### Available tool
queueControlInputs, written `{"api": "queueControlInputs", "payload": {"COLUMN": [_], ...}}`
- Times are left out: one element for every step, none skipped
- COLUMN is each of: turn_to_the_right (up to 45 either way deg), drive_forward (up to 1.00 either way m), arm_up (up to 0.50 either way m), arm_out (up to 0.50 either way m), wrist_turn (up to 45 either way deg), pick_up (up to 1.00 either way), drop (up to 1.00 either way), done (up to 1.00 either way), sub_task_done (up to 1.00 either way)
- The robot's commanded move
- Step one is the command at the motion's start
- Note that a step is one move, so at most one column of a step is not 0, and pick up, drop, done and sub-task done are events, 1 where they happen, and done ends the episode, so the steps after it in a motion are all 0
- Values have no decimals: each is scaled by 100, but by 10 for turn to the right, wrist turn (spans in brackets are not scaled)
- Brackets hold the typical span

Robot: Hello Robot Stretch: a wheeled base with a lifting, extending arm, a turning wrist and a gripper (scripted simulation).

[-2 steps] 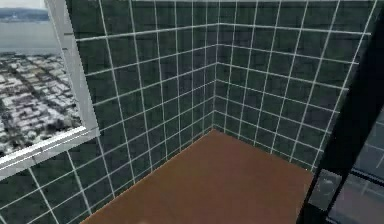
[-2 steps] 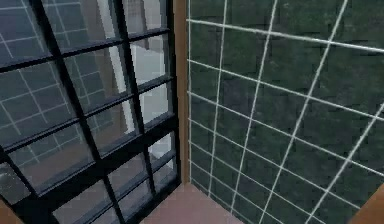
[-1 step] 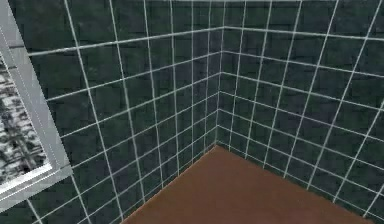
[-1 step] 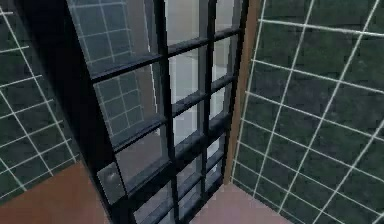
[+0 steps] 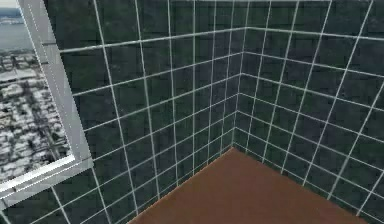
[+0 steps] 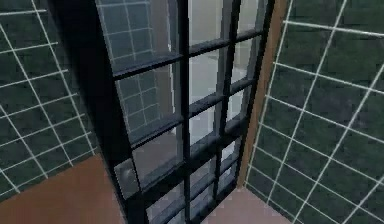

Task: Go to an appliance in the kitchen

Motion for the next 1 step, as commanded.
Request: {"api": "queueControlInputs", "payload": {"turn_to_the_right": [0], "drive_forward": [40], "arm_up": [0], "arm_out": [0], "wrist_turn": [0], "pick_up": [0], "drop": [0], "done": [0], "sub_task_done": [0]}}
